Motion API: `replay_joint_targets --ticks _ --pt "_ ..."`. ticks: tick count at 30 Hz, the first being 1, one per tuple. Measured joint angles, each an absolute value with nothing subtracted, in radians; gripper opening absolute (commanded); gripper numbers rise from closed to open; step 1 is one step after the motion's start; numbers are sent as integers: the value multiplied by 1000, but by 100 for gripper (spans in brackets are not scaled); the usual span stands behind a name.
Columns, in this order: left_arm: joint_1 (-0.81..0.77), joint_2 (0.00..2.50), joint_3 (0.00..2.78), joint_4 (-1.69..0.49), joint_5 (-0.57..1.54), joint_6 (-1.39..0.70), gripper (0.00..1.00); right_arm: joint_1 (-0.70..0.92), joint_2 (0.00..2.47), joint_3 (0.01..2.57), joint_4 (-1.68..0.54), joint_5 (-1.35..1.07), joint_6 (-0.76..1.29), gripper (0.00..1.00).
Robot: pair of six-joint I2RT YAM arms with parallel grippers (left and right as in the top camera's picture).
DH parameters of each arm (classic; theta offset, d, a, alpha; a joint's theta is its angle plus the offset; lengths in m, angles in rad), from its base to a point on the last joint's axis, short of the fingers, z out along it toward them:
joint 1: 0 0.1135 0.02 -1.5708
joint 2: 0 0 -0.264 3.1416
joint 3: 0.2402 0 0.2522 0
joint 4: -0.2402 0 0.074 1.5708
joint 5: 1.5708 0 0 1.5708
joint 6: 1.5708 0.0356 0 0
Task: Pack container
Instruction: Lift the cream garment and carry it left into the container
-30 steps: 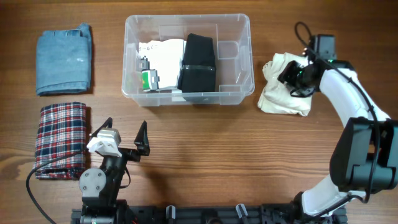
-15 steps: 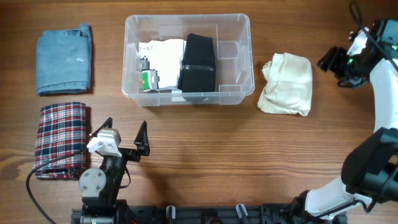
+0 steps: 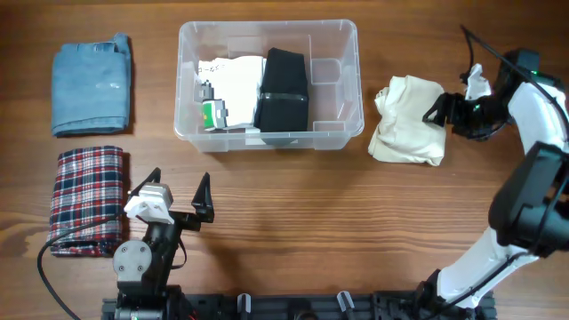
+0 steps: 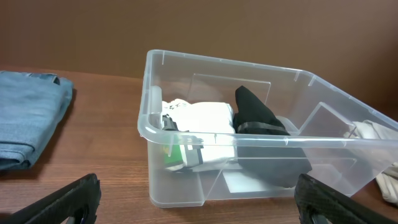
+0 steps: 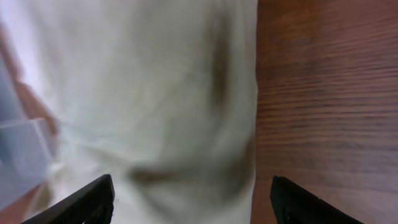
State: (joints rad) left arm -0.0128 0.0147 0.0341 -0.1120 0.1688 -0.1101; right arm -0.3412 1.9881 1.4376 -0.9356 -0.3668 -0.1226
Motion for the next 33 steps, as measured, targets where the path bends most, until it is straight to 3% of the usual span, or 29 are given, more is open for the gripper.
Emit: replay_joint_targets --ticks 5,7,13,17,24,33 --pt "-13 15 34 -112 169 -110 100 -342 2038 1435 -926 -404 -138 80" --pt "-13 15 34 -112 169 -110 100 -343 2045 1435 -922 -421 -147 74" --pt "-13 15 34 -112 169 -110 100 -344 2050 1435 -909 -471 -159 47" --pt "-13 15 34 -112 169 -110 100 -344 2050 1435 -892 -491 -150 19" --pt "-13 15 34 -112 169 -110 100 -343 2057 1467 -915 -505 -101 17" --pt "-13 15 34 -112 169 -110 100 -342 2078 1828 -1130 -477 -52 11"
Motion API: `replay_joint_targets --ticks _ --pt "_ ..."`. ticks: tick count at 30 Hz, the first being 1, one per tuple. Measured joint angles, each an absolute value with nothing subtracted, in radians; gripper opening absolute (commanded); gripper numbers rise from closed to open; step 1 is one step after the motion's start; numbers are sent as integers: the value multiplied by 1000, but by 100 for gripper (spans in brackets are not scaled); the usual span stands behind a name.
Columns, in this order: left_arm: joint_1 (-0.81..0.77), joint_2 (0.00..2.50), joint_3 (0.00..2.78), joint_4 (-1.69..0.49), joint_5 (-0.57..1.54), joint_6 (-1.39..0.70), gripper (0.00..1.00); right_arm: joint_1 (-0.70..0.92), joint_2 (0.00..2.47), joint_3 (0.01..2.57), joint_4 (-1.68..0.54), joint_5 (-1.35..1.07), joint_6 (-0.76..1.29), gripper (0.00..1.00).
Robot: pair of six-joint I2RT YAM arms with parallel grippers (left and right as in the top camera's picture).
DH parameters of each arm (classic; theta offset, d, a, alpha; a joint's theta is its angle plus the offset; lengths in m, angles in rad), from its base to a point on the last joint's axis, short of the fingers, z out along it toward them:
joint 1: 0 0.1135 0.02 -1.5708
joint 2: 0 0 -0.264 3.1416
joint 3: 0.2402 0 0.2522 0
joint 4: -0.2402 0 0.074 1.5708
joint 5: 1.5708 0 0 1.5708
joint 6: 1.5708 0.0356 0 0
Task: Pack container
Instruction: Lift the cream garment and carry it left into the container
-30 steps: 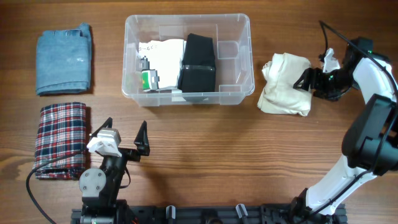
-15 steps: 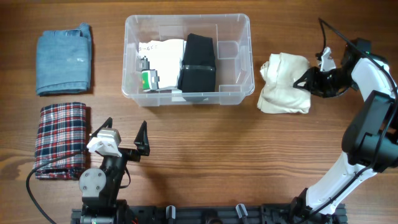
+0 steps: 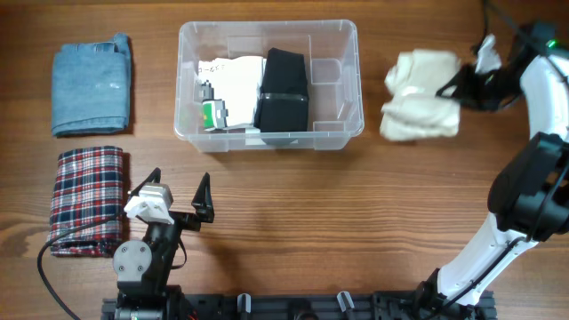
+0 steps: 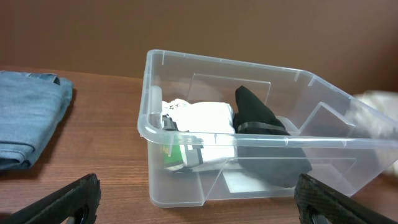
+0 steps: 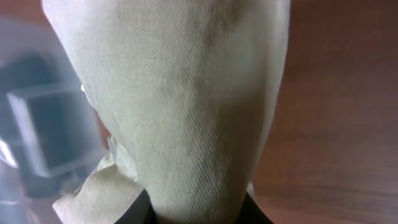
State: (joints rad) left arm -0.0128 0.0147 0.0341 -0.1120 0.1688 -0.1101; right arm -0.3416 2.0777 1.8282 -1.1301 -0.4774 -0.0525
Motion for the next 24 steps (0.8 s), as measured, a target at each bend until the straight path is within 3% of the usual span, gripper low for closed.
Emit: replay_joint_targets --ticks 10,15,18,24 --pt "-13 15 34 -112 169 -110 100 -249 2014 2114 -1164 -551 12 11" --pt "-13 15 34 -112 169 -110 100 -36 1956 2133 -1110 -584 43 11" --pt "-13 15 34 -112 169 -110 100 96 1950 2136 -1104 -561 57 18" --pt "-13 15 34 -112 169 -110 100 268 1950 2136 -1155 -313 102 18"
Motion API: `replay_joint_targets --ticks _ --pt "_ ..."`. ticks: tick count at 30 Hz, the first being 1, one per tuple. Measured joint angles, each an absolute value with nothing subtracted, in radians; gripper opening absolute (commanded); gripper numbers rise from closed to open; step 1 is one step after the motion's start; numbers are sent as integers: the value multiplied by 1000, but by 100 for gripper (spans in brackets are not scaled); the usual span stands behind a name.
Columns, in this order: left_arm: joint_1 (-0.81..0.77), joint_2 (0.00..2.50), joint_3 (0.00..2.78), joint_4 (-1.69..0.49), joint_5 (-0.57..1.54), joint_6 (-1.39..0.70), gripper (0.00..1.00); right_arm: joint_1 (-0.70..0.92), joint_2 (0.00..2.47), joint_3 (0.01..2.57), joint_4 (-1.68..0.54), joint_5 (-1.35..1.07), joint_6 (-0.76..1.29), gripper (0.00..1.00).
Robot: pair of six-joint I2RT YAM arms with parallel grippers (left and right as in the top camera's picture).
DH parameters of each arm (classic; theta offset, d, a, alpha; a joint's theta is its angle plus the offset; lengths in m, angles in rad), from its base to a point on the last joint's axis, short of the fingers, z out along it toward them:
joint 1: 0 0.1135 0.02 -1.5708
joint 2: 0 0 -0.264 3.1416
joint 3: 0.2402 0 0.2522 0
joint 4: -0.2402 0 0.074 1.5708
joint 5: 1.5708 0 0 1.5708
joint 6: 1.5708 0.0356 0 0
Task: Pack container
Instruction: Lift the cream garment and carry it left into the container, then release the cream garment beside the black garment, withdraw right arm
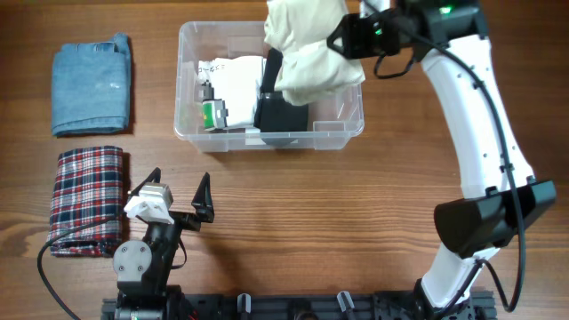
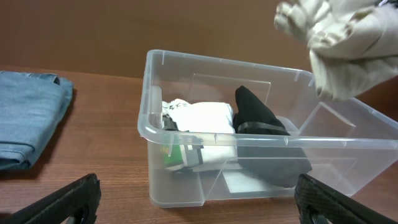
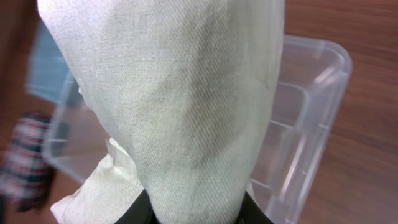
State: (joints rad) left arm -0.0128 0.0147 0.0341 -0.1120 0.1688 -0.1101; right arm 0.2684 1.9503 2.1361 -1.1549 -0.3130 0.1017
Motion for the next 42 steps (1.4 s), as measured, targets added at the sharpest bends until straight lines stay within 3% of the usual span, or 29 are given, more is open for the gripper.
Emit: replay_joint_targets --ticks 7,17,19,21,22,23,42 --pt "-13 15 34 -112 169 -110 100 274 1950 2075 -1110 -227 162 18" --pt "-13 15 34 -112 169 -110 100 274 1952 1918 -981 -310 250 19" --pt "-13 15 34 -112 169 -110 100 274 1952 1897 -970 -315 262 25" --pt "-13 15 34 -112 169 -110 100 274 1952 1871 -964 -315 267 42" --pt "-13 15 34 -112 169 -110 100 274 1952 1857 -963 -314 273 56" --pt "-13 15 34 -112 169 -110 100 274 1952 1839 -959 -314 274 59" --pt "-13 15 34 -112 169 -110 100 274 1952 1839 -913 -215 287 56"
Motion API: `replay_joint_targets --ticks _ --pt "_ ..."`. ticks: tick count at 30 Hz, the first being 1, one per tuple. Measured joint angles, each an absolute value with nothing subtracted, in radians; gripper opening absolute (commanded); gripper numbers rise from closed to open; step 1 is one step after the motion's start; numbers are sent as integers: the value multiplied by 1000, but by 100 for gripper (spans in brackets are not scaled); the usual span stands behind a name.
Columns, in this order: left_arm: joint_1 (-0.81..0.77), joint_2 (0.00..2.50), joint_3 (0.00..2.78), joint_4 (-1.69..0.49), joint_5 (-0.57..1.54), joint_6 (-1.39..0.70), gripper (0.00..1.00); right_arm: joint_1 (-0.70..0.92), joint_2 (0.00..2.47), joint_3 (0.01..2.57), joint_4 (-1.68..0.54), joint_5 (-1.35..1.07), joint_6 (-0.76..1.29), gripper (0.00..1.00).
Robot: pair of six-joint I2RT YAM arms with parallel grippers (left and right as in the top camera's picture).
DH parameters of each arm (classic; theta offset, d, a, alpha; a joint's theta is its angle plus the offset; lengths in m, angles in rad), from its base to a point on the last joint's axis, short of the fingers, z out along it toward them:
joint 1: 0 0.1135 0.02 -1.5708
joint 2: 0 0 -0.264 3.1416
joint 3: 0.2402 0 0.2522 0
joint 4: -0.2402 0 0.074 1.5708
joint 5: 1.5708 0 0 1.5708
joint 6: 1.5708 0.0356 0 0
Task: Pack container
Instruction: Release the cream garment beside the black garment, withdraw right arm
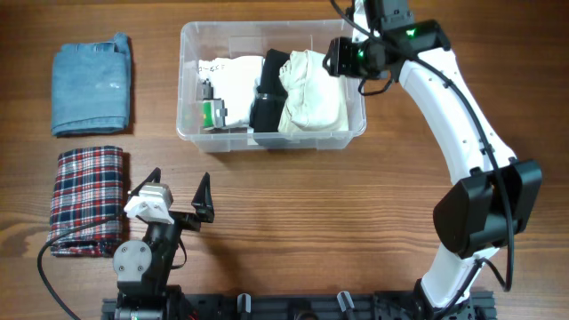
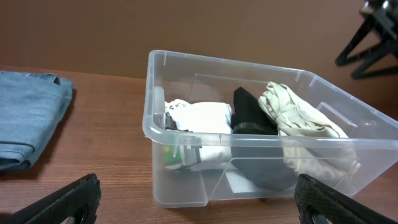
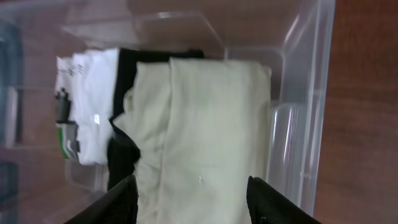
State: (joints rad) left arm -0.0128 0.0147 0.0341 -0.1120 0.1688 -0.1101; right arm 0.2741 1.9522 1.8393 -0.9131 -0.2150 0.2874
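The clear plastic container [image 1: 351, 33] stands at the back middle of the table. Inside lie a white printed garment [image 1: 229, 80], a black garment [image 1: 268, 89] and a cream garment [image 1: 311, 89] at the right end. In the right wrist view the cream garment [image 3: 208, 130] lies free below my open right gripper [image 3: 193, 205]. That right gripper [image 1: 342, 55] hovers over the container's right end. Folded blue jeans [image 1: 91, 84] and a plaid cloth [image 1: 86, 197] lie at the left. My left gripper [image 1: 173, 200] rests open near the front edge, facing the container [image 2: 186, 134].
Wooden tabletop all round. The right arm [image 1: 462, 116] reaches across the right side of the table from the front. The left arm's base [image 1: 140, 262] sits at the front left beside the plaid cloth.
The cream garment hung from my shut right gripper above the container; now it lies inside at the right end, and that gripper is open above it. The left arm has not moved.
My right gripper was open at the cream garment on the table right of the container. Then it was shut on it, lifted. Then it held it over the container. Now the garment lies inside, released.
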Motion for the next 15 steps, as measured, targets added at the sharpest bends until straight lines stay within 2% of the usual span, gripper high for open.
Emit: replay_joint_targets --ticks 4,7,10,15 --pt "-13 15 34 -112 169 -110 100 274 1952 1901 -930 -204 286 66" --pt "-13 15 34 -112 169 -110 100 266 1952 1965 -942 -193 282 85" --pt "-13 15 34 -112 169 -110 100 219 1950 2057 -1000 -172 284 88" --pt "-13 15 34 -112 169 -110 100 -7 1942 2132 -1081 -113 286 98"
